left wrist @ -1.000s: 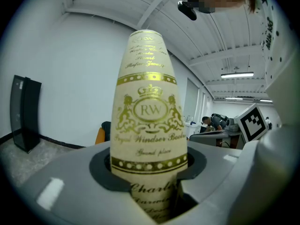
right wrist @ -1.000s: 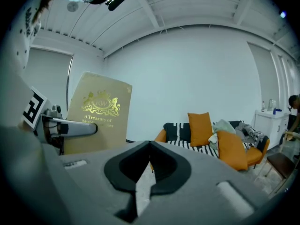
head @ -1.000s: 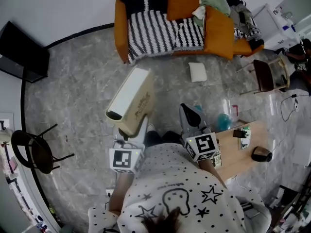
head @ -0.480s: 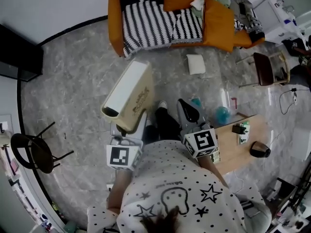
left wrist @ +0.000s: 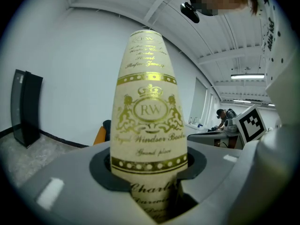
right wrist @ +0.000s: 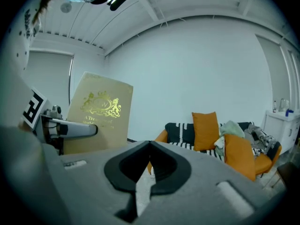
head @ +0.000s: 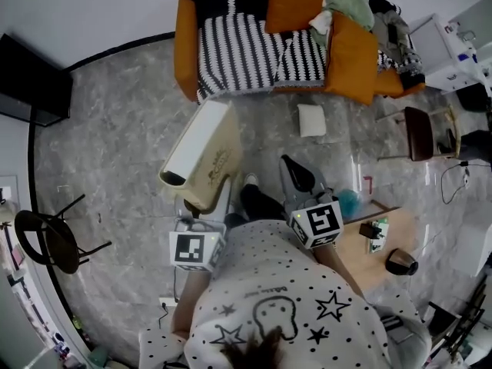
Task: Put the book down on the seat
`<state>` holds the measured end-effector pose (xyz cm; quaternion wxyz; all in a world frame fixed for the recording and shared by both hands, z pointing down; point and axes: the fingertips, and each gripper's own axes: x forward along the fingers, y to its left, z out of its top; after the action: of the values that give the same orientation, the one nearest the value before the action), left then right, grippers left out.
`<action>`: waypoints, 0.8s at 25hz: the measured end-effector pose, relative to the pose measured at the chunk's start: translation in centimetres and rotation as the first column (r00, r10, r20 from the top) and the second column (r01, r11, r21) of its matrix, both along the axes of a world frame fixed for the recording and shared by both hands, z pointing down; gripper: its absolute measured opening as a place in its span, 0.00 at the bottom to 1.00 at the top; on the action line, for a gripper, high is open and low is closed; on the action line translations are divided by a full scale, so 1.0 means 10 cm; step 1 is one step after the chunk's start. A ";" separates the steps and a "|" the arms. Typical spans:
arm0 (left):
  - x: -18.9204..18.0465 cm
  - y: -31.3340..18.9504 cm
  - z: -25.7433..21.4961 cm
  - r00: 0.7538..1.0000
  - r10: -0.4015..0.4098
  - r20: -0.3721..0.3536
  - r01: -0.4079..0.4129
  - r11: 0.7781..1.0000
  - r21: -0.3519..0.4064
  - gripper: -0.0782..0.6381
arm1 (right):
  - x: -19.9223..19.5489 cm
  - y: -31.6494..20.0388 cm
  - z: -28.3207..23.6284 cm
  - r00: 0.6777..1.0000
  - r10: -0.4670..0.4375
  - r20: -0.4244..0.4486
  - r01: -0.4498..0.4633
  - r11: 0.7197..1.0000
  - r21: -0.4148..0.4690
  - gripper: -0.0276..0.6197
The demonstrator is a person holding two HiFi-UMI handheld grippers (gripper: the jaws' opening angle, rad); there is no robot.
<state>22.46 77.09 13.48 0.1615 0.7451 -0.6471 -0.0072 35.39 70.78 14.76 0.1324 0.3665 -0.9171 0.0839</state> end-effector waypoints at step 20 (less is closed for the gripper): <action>0.25 -0.93 -0.10 0.999 0.020 0.051 -0.022 0.999 0.028 0.42 | 0.39 -0.83 -0.01 0.996 0.063 0.057 -0.063 0.998 0.008 0.05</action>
<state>24.92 67.81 12.43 0.1345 0.7540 -0.6429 0.0040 39.28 62.52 14.68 0.1018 0.3934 -0.9089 0.0939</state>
